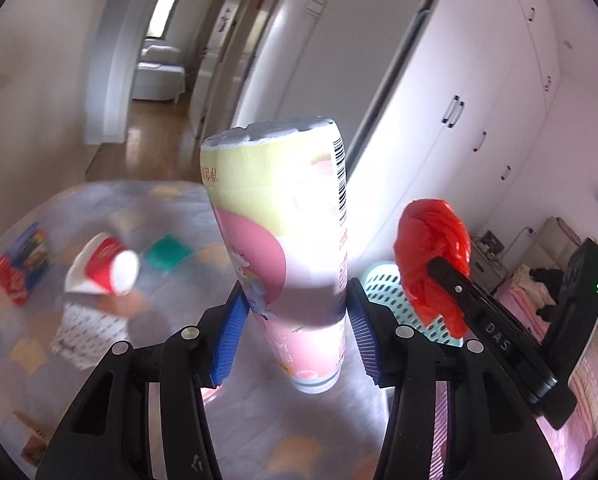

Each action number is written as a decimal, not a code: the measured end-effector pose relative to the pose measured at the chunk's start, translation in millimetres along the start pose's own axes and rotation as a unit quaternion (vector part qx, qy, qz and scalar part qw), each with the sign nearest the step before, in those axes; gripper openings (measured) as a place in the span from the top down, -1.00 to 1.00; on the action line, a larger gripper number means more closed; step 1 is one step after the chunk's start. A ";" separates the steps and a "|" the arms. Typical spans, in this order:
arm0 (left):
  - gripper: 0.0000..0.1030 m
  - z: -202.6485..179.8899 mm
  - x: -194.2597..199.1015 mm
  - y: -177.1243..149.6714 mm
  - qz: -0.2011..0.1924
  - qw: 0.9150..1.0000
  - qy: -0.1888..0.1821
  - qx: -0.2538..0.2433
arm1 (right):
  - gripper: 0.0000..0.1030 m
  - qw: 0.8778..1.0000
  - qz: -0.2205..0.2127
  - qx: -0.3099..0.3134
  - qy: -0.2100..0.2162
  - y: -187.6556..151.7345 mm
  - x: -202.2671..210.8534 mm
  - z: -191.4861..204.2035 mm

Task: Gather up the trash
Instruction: 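Carry the bottle and bag to the basket and release both, then grasp the red-and-blue snack box with the left tool while the right tool grasps the brown paper bag, then carry the box and paper bag to the basket and release both, then grasp the red-and-white paper cup with the left tool while the right tool grasps the pink packet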

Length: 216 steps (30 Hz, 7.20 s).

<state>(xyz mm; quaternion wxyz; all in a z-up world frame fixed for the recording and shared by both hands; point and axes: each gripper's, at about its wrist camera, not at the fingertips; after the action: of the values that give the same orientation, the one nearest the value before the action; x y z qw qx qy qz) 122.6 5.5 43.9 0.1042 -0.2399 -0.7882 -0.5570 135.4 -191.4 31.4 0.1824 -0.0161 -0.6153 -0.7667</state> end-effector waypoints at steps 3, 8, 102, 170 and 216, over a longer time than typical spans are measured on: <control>0.07 -21.7 -20.9 4.3 0.004 1.000 -0.026 -0.012 | 0.49 0.999 -0.020 -0.005 -0.039 7.1 9.8 -21.2; 0.07 -54.5 -55.4 7.8 0.026 0.996 -0.079 -0.020 | 0.49 0.994 -0.025 -0.027 -0.103 7.0 8.7 -65.5; -0.50 267.3 45.2 -3.4 0.015 0.982 0.189 -0.009 | 0.36 0.905 0.248 0.182 0.294 -186.0 -26.6 280.8; 0.70 -82.0 -127.0 -3.1 0.080 0.976 -0.138 -0.148 | 0.97 0.984 0.044 -0.056 -0.165 -16.1 -13.0 -114.7; -0.54 98.6 15.9 10.0 -0.021 0.994 0.073 -0.077 | 0.08 0.995 0.086 0.023 0.038 -60.8 -31.5 78.3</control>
<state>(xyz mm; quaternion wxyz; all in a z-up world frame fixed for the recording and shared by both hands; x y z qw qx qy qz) 124.1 103.8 23.7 0.1312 -0.1896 -0.7382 -0.6340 131.0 -98.2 -14.5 0.2717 -0.0353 -0.6218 -0.7337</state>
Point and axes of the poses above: each gripper's, at about its wrist camera, not at the fingertips, and x roughly against the way its jaws point, z to its left, y to its top, and after that the axes turned 7 degrees about -z, right-handed
